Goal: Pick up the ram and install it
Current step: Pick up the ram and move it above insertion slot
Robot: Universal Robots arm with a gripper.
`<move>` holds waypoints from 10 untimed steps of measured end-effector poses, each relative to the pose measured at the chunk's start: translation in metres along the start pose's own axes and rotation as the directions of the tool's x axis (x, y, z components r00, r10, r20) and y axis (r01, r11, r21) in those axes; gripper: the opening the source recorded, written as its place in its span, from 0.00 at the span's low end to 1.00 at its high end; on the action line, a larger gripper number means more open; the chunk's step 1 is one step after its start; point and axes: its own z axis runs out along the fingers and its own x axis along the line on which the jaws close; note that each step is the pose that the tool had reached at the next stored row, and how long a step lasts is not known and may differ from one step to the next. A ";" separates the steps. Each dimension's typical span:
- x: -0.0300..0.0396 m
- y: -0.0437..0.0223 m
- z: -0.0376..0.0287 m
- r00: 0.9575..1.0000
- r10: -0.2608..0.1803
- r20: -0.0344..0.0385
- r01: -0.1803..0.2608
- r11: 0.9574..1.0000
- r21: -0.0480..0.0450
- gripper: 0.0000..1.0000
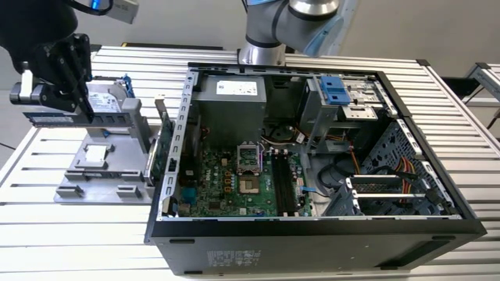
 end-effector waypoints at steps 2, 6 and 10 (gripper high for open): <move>0.0000 -0.0031 -0.0001 1.000 0.000 0.000 0.000 1.000 0.000 0.00; 0.0001 -0.0094 -0.0004 1.000 0.000 0.000 0.000 1.000 0.000 0.00; 0.0001 -0.0163 -0.0006 1.000 0.000 0.000 0.000 1.000 0.000 0.00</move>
